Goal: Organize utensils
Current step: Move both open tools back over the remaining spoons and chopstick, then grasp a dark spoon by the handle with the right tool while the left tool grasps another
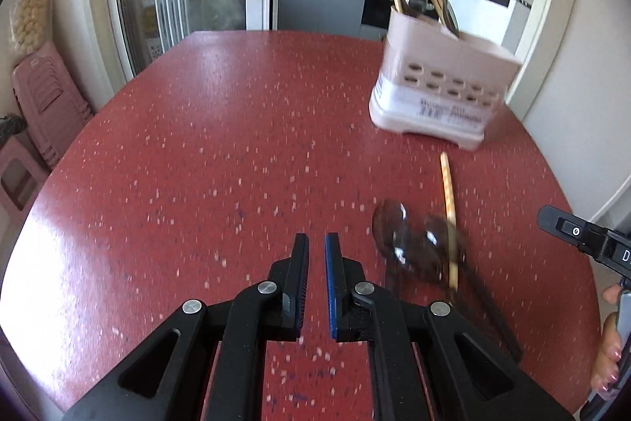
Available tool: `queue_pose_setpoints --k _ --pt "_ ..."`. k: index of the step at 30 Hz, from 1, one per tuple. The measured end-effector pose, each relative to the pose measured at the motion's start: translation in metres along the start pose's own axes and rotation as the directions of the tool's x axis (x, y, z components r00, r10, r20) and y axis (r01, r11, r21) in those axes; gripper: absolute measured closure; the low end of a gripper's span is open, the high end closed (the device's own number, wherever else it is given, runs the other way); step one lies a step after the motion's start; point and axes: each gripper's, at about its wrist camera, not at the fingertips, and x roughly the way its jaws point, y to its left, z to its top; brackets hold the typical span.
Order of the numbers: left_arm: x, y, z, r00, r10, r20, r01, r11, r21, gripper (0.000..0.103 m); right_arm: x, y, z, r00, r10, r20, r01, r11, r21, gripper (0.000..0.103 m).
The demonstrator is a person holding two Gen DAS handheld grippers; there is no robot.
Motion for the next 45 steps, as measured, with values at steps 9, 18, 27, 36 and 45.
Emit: queue_pose_setpoints --k 9,18,27,36,45 --pt "-0.005 0.002 -0.023 1.0 -0.013 -0.027 0.013 1.0 -0.003 0.066 -0.005 -0.007 -0.031 0.999 -0.036 -0.028 0.037 0.999 0.031 0.032" --pt "-0.008 0.009 -0.032 0.999 0.0 -0.049 -0.002 0.999 -0.033 0.0 -0.011 -0.012 -0.042 0.998 -0.044 -0.034 0.045 0.998 0.048 0.025" --pt "-0.014 0.021 -0.032 0.999 0.031 -0.025 -0.032 0.997 -0.067 0.0 -0.015 -0.01 -0.041 0.998 -0.053 -0.019 0.054 0.998 0.038 0.02" --pt "-0.01 0.019 -0.037 0.998 0.028 -0.057 -0.031 0.998 -0.048 0.0 -0.011 0.002 -0.036 0.997 -0.058 -0.051 0.056 0.997 -0.051 0.0" --pt "0.002 0.001 -0.032 0.996 0.026 -0.08 -0.023 0.999 0.037 0.0 0.009 0.014 -0.039 0.984 -0.102 -0.149 0.079 0.985 -0.153 0.0"
